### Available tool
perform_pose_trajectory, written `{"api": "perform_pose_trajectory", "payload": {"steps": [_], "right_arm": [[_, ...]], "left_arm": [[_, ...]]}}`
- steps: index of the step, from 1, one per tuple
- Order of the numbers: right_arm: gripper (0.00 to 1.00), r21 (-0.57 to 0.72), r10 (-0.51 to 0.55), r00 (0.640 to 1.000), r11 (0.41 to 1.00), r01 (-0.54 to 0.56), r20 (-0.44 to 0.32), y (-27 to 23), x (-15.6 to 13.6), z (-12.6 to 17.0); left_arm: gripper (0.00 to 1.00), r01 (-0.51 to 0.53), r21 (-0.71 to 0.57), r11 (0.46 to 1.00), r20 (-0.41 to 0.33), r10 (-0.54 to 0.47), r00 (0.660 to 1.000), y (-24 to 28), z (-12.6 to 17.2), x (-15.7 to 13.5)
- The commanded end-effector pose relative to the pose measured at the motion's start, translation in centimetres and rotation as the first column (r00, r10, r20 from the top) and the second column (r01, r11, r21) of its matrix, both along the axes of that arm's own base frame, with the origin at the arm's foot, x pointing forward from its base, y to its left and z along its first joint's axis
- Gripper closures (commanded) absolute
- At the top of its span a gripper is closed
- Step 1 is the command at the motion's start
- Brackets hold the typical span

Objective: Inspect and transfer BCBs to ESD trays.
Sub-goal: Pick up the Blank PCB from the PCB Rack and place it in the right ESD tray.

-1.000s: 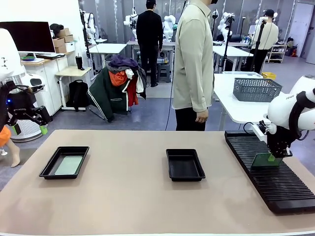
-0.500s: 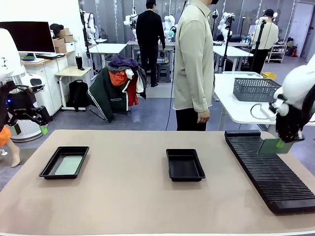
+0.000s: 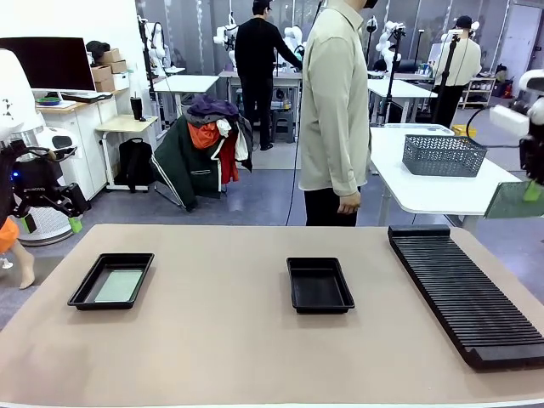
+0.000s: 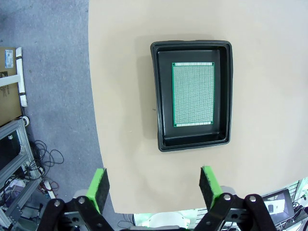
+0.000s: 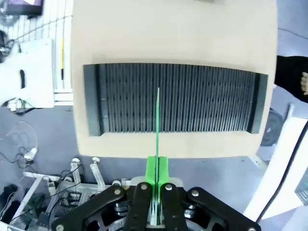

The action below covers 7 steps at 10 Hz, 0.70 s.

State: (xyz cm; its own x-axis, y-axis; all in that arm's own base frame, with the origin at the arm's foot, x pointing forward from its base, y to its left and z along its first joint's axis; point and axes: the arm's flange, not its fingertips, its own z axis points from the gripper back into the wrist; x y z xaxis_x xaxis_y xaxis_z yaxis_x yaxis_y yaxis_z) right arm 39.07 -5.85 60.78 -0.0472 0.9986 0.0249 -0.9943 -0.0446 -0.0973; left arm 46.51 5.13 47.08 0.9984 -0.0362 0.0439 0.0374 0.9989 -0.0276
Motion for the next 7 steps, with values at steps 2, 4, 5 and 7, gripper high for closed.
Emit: {"api": "perform_pose_trajectory", "payload": {"steps": [2,4,5,7], "right_arm": [[1.0,0.005,-0.027,0.997,1.0,0.027,-0.073,-0.5,-0.3,4.3],[1.0,0.013,-0.033,0.996,0.999,0.035,-0.078,-0.7,-0.7,5.8],[1.0,0.013,-0.041,0.996,0.999,0.042,-0.075,-0.8,-0.9,6.1],[1.0,0.008,-0.017,0.998,1.0,0.017,-0.063,-1.0,-1.4,6.0]], "left_arm": [[0.0,-0.003,-0.007,1.0,0.007,0.003,1.0,-0.1,-0.1,-0.1],[0.0,-0.003,-0.007,1.0,0.007,0.003,1.0,-0.1,-0.1,-0.1],[0.0,-0.003,-0.007,1.0,0.007,0.003,1.0,-0.1,-0.1,-0.1],[0.0,-0.003,-0.007,1.0,0.007,0.003,1.0,-0.1,-0.1,-0.1]]}}
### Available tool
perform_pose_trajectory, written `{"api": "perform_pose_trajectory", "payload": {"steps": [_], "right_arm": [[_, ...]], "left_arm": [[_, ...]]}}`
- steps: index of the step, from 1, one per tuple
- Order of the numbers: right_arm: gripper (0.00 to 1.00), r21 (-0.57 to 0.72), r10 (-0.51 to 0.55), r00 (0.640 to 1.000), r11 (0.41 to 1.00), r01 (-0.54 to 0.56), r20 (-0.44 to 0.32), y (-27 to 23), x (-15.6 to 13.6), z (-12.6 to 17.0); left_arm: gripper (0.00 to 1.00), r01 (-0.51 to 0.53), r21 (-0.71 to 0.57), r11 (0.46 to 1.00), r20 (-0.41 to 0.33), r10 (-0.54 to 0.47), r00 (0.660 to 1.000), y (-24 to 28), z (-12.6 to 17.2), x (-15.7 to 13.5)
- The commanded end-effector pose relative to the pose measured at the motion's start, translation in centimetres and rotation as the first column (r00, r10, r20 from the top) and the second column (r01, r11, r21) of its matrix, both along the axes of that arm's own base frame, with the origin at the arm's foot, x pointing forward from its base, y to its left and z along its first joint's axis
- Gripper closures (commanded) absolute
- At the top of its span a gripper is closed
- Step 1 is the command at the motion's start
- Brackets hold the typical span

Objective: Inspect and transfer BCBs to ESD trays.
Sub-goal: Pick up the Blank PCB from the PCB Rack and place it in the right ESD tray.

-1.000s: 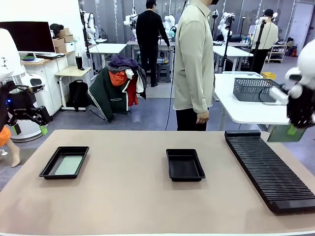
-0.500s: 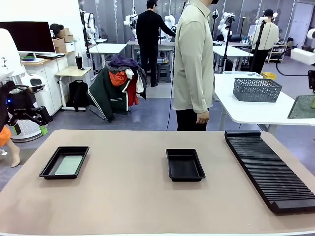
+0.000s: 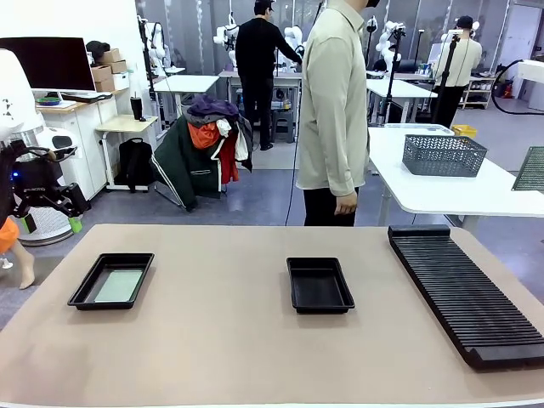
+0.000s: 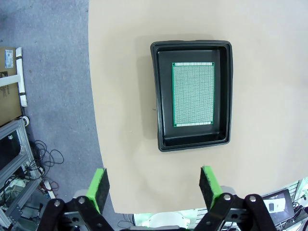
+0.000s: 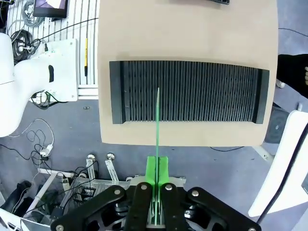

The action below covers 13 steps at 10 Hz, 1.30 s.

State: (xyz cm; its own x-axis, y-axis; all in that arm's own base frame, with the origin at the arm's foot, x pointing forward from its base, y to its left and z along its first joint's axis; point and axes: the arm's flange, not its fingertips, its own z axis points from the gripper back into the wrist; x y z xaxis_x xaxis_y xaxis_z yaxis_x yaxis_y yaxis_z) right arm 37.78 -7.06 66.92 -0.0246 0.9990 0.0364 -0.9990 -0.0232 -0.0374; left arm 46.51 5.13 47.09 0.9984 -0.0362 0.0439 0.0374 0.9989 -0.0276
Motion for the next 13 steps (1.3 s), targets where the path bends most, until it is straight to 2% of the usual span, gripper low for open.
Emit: {"api": "perform_pose_trajectory", "payload": {"steps": [1,9,10,11,12,13], "right_arm": [[1.0,-0.001,0.004,1.0,1.0,-0.004,-0.002,0.2,-0.1,-0.2],[0.98,0.0,0.002,1.0,1.0,-0.002,-0.002,0.1,0.0,-0.1],[0.98,0.074,-0.098,0.994,0.992,0.101,-0.047,0.3,1.1,0.1],[0.98,0.162,-0.222,0.97,0.958,0.236,-0.1,0.5,2.0,0.1],[0.98,0.229,-0.318,0.936,0.91,0.346,-0.152,0.6,2.7,-0.2],[0.98,0.26,-0.414,0.885,0.849,0.46,-0.215,0.7,3.1,-0.7]], "left_arm": [[0.0,-0.003,-0.007,1.0,0.007,0.003,1.0,-0.1,-0.1,-0.1],[0.0,-0.003,-0.007,1.0,0.007,0.003,1.0,-0.1,-0.1,-0.1],[0.0,-0.003,-0.007,1.0,0.007,0.003,1.0,-0.1,-0.1,-0.1],[0.0,-0.003,-0.007,1.0,0.007,0.003,1.0,-0.1,-0.1,-0.1],[0.0,-0.003,-0.007,1.0,0.007,0.003,1.0,-0.1,-0.1,-0.1],[0.0,-0.003,-0.007,1.0,0.007,0.003,1.0,-0.1,-0.1,-0.1]]}}
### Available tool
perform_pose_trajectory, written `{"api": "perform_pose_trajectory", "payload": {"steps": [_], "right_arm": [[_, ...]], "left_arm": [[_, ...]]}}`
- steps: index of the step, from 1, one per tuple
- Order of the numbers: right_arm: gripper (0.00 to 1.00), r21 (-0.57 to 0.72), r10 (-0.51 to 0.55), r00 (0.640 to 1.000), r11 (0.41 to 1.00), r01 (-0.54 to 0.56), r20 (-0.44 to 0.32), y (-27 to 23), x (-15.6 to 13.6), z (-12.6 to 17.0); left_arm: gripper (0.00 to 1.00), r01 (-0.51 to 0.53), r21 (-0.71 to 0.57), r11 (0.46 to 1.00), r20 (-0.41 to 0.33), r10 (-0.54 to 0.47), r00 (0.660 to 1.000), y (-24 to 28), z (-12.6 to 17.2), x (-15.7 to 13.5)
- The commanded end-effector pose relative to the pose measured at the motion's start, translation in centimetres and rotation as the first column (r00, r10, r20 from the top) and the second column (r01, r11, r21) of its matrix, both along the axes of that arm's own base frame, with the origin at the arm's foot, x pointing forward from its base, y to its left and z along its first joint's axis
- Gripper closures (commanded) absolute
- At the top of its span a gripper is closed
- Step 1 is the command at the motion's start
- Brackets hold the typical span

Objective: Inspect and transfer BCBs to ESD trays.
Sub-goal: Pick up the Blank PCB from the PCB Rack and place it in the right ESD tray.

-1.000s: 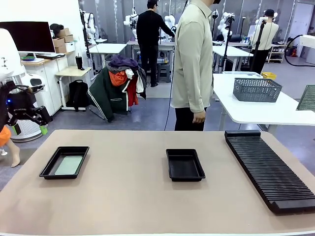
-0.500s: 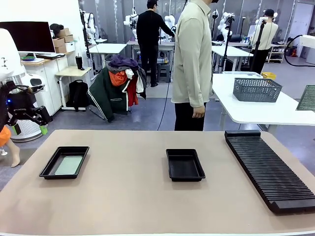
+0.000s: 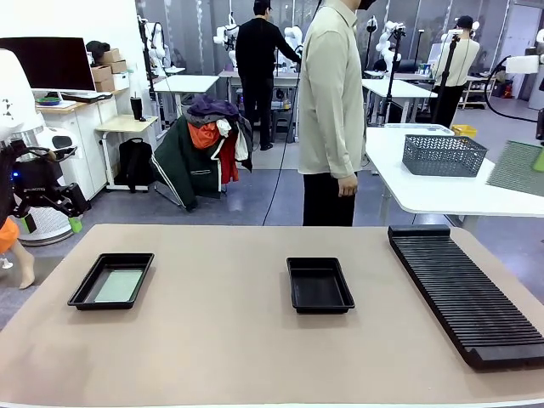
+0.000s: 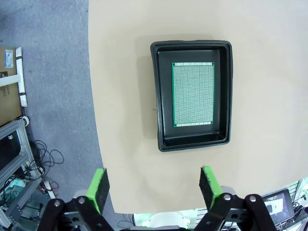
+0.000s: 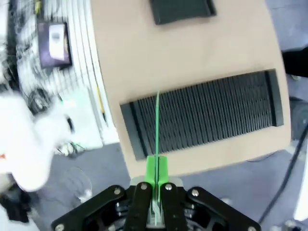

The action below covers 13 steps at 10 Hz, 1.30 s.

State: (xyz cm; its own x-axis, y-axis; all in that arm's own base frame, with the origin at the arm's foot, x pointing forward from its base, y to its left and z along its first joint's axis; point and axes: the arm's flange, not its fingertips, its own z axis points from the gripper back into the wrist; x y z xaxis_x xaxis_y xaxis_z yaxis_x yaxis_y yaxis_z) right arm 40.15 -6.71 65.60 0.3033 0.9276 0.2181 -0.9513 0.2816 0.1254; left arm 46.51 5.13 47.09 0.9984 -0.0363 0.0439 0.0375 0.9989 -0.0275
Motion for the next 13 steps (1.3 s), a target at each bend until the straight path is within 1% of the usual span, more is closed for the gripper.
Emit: {"api": "perform_pose_trajectory", "payload": {"steps": [1,2,3,4,6,7,8,10,12,13], "right_arm": [[0.98,0.15,-0.239,0.967,0.957,0.249,-0.082,0.4,1.0,-0.1],[0.98,0.191,-0.346,0.925,0.908,0.372,-0.159,0.7,1.3,-1.2],[0.98,0.203,-0.425,0.877,0.86,0.469,-0.224,1.1,1.6,-2.3],[0.98,0.214,-0.481,0.826,0.809,0.548,-0.296,1.5,1.9,-3.4],[0.98,0.214,-0.571,0.703,0.691,0.691,-0.424,2.7,2.3,-6.2],[0.98,0.208,-0.584,0.671,0.663,0.719,-0.457,3.2,2.5,-7.3],[0.98,0.212,-0.606,0.621,0.61,0.764,-0.497,4.0,2.7,-9.1],[0.98,0.243,-0.597,0.557,0.526,0.815,-0.577,5.6,3.4,-12.7],[0.98,0.257,-0.583,0.507,0.459,0.85,-0.635,7.4,3.8,-16.6],[0.98,0.264,-0.577,0.493,0.437,0.86,-0.652,8.5,4.1,-18.2]], "left_arm": [[0.0,-0.003,-0.007,1.0,0.007,0.003,1.0,-0.1,-0.1,-0.1],[0.0,-0.003,-0.007,1.0,0.007,0.003,1.0,-0.1,-0.1,-0.1],[0.0,-0.003,-0.007,1.0,0.007,0.003,1.0,-0.1,-0.1,-0.1],[0.0,-0.003,-0.007,1.0,0.007,0.003,1.0,-0.1,-0.1,-0.1],[0.0,-0.003,-0.007,1.0,0.007,0.003,1.0,-0.1,-0.1,-0.1],[0.0,-0.003,-0.007,1.0,0.007,0.003,1.0,-0.1,-0.1,-0.1],[0.0,-0.003,-0.007,1.0,0.007,0.003,1.0,-0.1,-0.1,-0.1],[0.0,-0.003,-0.007,1.0,0.007,0.003,1.0,-0.1,-0.1,-0.1],[0.0,-0.003,-0.007,1.0,0.007,0.003,1.0,-0.1,-0.1,-0.1],[0.0,-0.003,-0.007,1.0,0.007,0.003,1.0,-0.1,-0.1,-0.1]]}}
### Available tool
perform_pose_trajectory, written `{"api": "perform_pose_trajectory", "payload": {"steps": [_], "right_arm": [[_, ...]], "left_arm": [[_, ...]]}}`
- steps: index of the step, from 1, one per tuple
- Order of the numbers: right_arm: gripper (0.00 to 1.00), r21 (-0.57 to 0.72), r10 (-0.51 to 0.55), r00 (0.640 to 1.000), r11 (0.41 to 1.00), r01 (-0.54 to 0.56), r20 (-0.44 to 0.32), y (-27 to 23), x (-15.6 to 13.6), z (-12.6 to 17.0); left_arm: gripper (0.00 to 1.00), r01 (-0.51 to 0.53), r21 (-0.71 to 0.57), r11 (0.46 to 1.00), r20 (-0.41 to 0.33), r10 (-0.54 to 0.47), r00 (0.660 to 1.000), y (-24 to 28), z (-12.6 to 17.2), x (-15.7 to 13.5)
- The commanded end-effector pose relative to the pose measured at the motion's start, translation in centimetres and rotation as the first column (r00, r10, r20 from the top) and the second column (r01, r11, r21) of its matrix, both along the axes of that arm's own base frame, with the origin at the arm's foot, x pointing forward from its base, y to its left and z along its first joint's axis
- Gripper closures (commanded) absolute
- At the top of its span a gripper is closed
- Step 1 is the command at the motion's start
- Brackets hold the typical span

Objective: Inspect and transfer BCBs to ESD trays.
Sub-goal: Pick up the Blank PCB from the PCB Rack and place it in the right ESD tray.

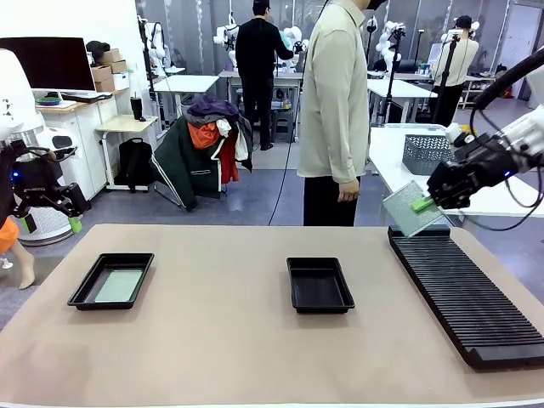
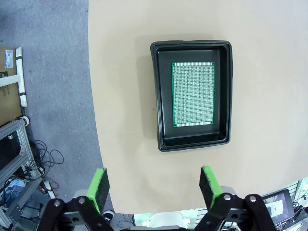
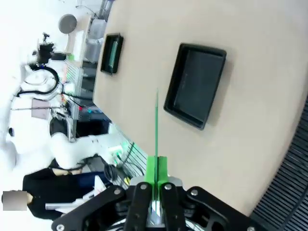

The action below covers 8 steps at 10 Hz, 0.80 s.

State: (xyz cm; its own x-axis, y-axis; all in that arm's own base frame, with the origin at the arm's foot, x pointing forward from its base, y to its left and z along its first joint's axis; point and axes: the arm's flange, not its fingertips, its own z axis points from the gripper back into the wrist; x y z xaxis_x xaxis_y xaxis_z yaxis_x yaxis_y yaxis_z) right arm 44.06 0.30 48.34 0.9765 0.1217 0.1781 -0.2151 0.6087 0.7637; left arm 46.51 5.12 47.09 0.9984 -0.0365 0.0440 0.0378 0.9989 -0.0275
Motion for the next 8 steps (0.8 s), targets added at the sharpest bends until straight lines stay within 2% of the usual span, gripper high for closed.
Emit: {"api": "perform_pose_trajectory", "payload": {"steps": [1,3,8], "right_arm": [[0.98,0.063,-0.049,0.999,0.997,0.048,0.012,2.6,0.4,-2.5],[0.98,0.102,-0.081,0.997,0.992,0.079,0.015,4.6,0.8,-5.4],[0.98,0.185,-0.07,0.997,0.981,0.064,0.028,9.4,2.6,-12.2]], "left_arm": [[0.0,-0.003,-0.007,1.0,0.007,0.003,1.0,-0.1,-0.1,-0.1],[0.0,-0.003,-0.007,1.0,0.007,0.003,1.0,-0.1,-0.1,-0.1],[0.0,-0.003,-0.007,1.0,0.007,0.003,1.0,-0.1,-0.1,-0.1]]}}
